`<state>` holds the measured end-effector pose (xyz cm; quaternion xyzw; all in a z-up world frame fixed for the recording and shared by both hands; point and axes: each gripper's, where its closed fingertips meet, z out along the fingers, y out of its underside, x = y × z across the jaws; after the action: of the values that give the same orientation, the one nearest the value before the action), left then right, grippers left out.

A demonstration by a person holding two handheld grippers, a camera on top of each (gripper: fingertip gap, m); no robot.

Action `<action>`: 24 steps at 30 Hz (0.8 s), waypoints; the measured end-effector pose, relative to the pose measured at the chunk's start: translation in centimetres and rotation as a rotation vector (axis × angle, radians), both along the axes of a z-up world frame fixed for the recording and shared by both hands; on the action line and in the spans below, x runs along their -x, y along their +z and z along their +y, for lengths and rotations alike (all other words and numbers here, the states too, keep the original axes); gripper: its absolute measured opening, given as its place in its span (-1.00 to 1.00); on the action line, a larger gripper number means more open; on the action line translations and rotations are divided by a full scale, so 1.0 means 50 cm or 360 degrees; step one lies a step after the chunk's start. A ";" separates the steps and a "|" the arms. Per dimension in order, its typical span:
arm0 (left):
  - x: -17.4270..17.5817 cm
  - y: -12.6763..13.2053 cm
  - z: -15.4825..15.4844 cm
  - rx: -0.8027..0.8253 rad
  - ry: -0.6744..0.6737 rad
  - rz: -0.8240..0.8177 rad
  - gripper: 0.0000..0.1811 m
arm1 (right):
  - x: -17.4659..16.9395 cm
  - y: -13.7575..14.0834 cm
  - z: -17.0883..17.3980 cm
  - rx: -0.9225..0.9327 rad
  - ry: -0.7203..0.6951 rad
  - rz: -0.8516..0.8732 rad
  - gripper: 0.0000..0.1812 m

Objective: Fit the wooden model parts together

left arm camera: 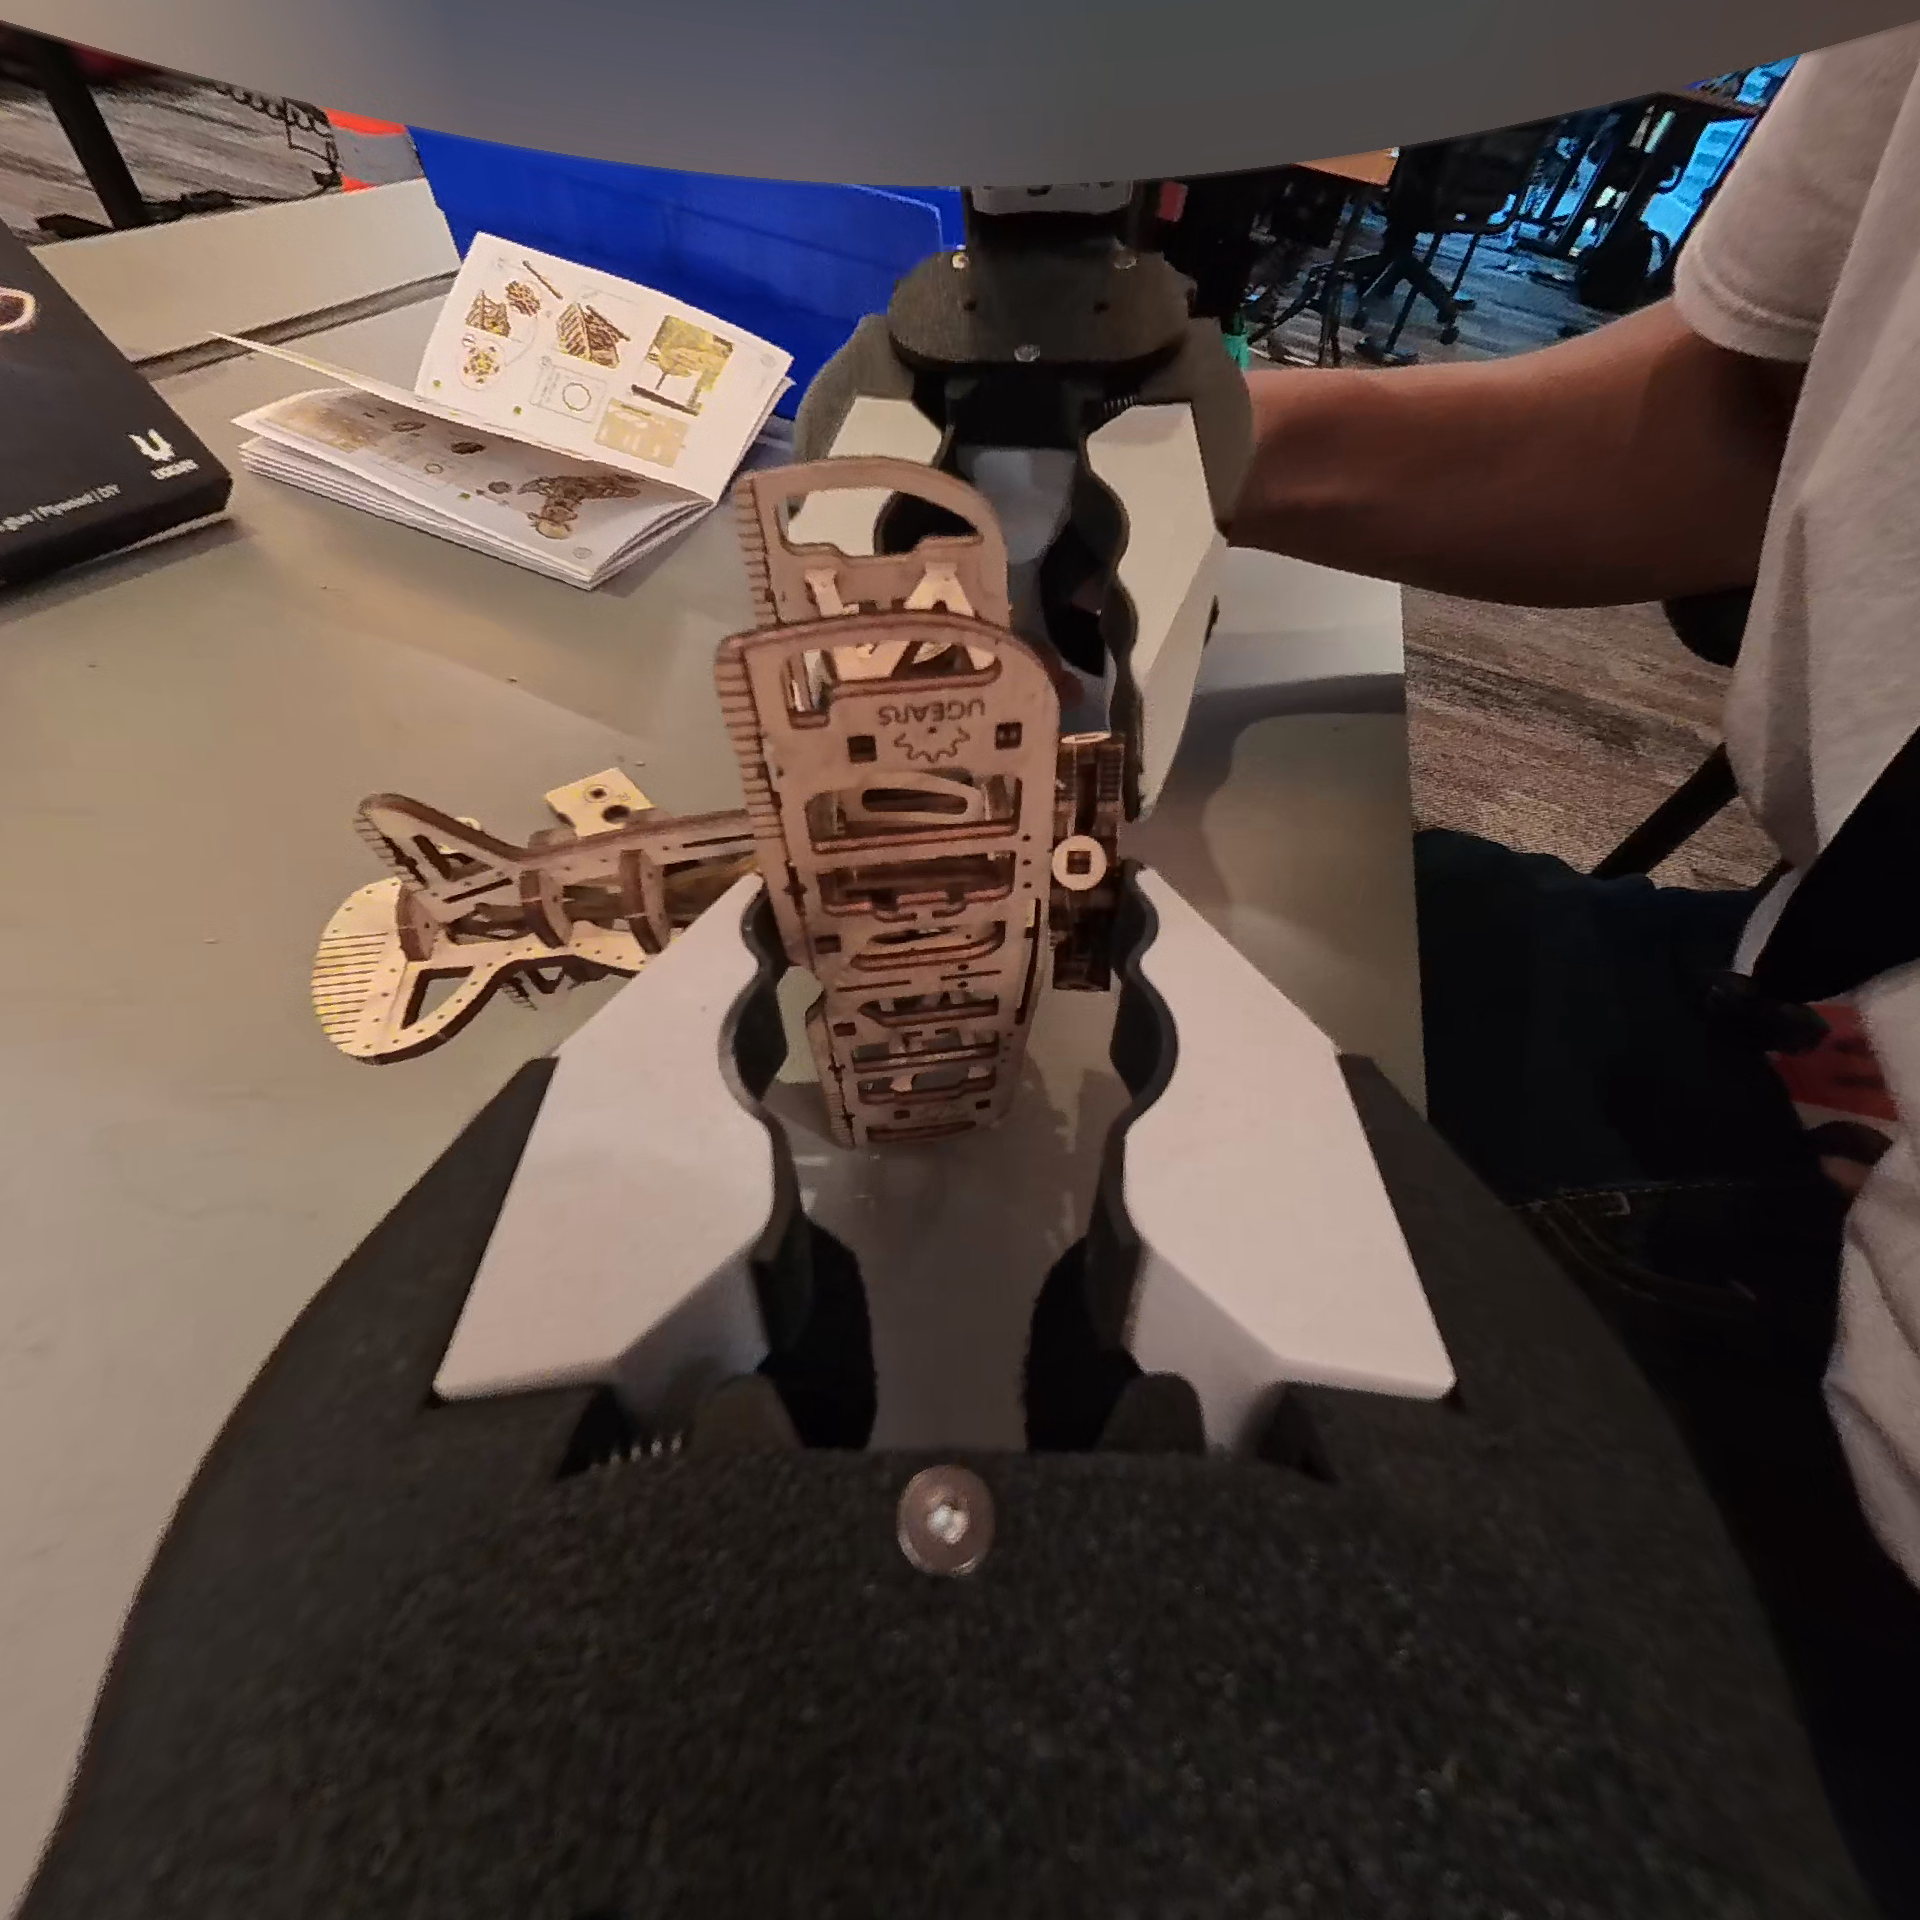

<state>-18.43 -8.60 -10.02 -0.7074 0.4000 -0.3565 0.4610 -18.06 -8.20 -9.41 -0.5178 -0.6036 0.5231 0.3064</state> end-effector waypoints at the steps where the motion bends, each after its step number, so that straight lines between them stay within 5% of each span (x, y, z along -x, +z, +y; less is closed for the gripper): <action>1: 0.000 0.000 0.000 -0.0004 0.0000 0.0000 -0.34 | -0.002 -0.001 0.000 0.0016 -0.0007 -0.0013 -0.32; 8: 0.007 -0.001 0.006 -0.0051 0.0063 0.0025 -0.34 | -0.049 -0.008 0.014 0.0553 -0.0365 -0.0362 -0.22; 12: 0.005 -0.002 0.009 -0.0080 0.0083 0.0043 -0.34 | -0.043 0.002 -0.039 0.0964 -0.0394 -0.0438 -0.24; 24: -0.003 -0.003 0.000 -0.0160 0.0070 0.0084 -0.34 | -0.008 -0.027 -0.062 0.1521 -0.0393 -0.0460 -0.51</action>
<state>-18.28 -8.58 -10.18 -0.7010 0.4140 -0.3070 0.4930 -17.67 -11.32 -10.77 -0.7344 -0.2677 0.6236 0.0086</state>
